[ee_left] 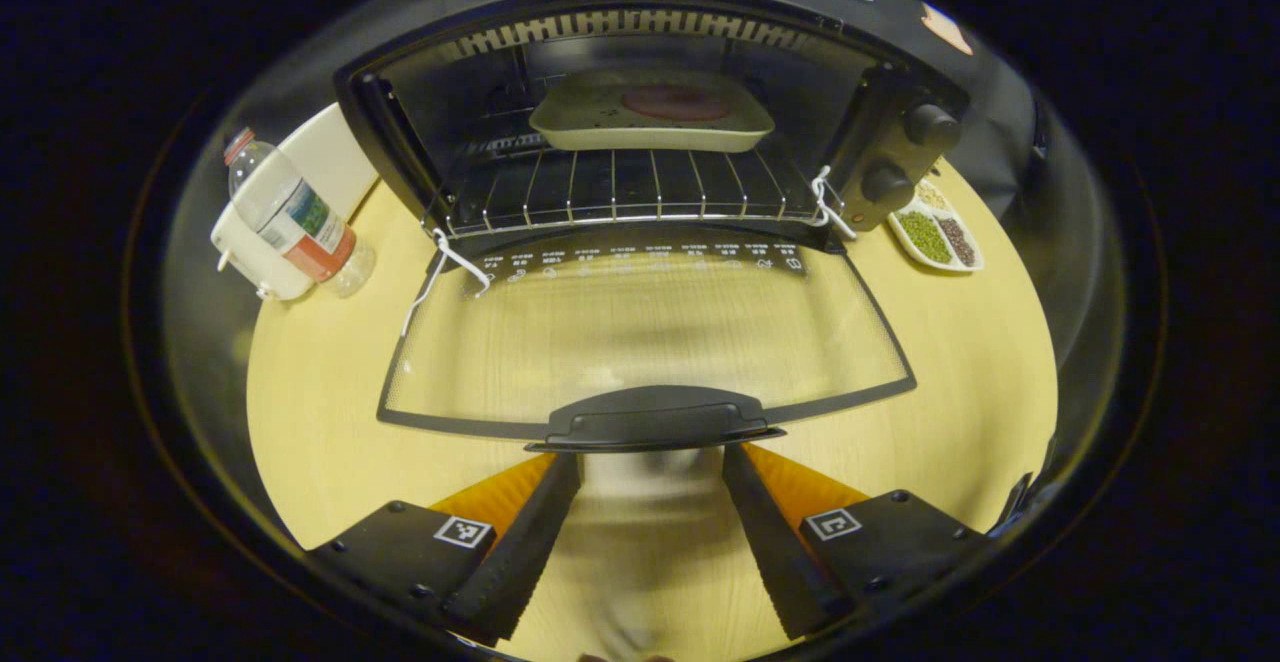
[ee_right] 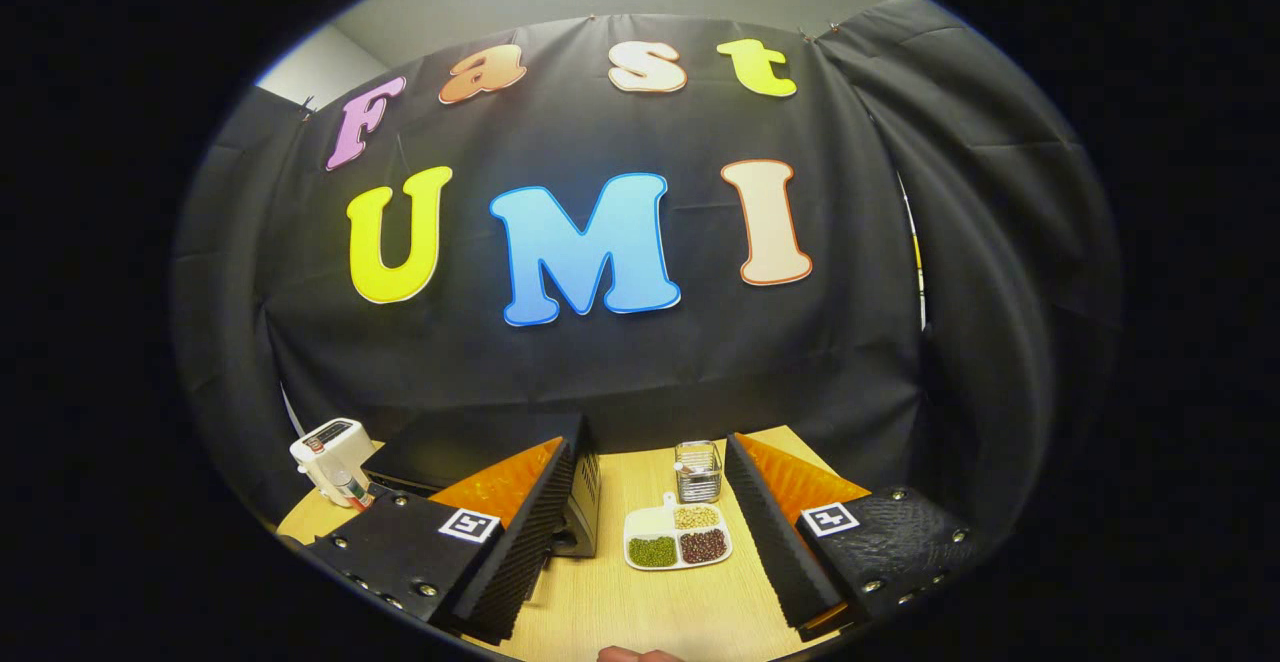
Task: Open the electric oven with the left hand, put the food in, and close the electric oven.
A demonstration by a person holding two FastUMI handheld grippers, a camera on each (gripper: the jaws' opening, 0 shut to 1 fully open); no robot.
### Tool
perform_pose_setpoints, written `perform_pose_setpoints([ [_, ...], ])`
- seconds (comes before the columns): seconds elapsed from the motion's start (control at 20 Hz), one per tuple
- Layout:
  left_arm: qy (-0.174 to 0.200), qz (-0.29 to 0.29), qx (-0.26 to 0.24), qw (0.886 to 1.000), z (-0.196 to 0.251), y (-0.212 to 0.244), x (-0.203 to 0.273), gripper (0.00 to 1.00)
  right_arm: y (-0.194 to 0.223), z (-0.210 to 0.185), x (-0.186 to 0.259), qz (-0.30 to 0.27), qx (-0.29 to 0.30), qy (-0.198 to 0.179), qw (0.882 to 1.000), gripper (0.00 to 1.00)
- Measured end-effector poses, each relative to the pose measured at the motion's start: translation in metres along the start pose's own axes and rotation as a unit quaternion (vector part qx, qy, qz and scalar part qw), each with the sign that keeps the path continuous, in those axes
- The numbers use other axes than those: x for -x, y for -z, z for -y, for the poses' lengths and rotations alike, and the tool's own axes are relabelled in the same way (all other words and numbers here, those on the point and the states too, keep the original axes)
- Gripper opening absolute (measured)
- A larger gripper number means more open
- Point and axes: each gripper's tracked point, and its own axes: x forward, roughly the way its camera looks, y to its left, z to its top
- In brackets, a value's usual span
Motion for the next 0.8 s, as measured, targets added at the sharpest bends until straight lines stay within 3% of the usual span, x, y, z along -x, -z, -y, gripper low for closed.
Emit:
perform_pose_setpoints([
  [0.8,-0.001,0.063,0.007,0.998,0.002,-0.020,0.046,0.98,-0.007,-0.009,0.012,0.004,0.009,-0.009,1.000,0.94],
])
